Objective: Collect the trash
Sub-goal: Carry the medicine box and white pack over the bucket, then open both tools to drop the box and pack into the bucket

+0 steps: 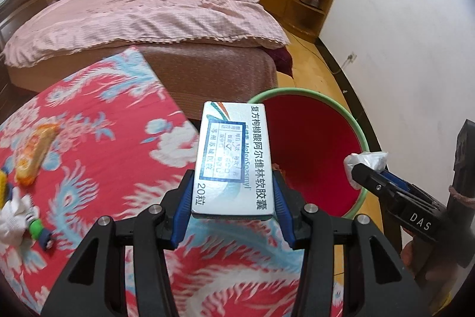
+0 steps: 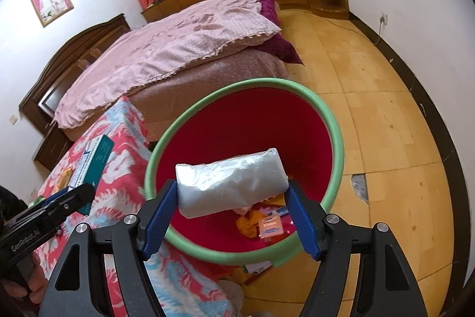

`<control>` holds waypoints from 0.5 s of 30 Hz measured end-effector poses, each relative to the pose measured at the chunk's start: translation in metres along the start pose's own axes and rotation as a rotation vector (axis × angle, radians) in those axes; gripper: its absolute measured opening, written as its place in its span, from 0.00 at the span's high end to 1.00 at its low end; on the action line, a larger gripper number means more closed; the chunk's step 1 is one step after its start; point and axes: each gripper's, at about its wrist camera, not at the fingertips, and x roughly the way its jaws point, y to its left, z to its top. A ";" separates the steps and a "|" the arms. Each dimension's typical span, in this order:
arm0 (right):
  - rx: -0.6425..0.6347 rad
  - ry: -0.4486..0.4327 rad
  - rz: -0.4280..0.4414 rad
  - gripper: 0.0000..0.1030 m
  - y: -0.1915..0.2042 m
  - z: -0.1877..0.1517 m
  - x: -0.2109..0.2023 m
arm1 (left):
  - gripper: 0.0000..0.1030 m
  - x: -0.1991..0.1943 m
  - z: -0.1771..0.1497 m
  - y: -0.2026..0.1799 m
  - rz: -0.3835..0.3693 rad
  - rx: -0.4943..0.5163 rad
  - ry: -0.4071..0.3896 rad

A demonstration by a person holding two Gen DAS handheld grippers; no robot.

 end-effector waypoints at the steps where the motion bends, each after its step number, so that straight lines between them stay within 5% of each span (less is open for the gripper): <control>1: 0.006 0.000 -0.003 0.27 -0.002 0.000 0.001 | 0.51 0.003 0.001 -0.002 -0.003 0.005 0.004; 15: 0.073 -0.054 -0.029 0.19 -0.029 0.010 -0.002 | 0.51 0.035 0.008 -0.029 -0.037 0.064 0.037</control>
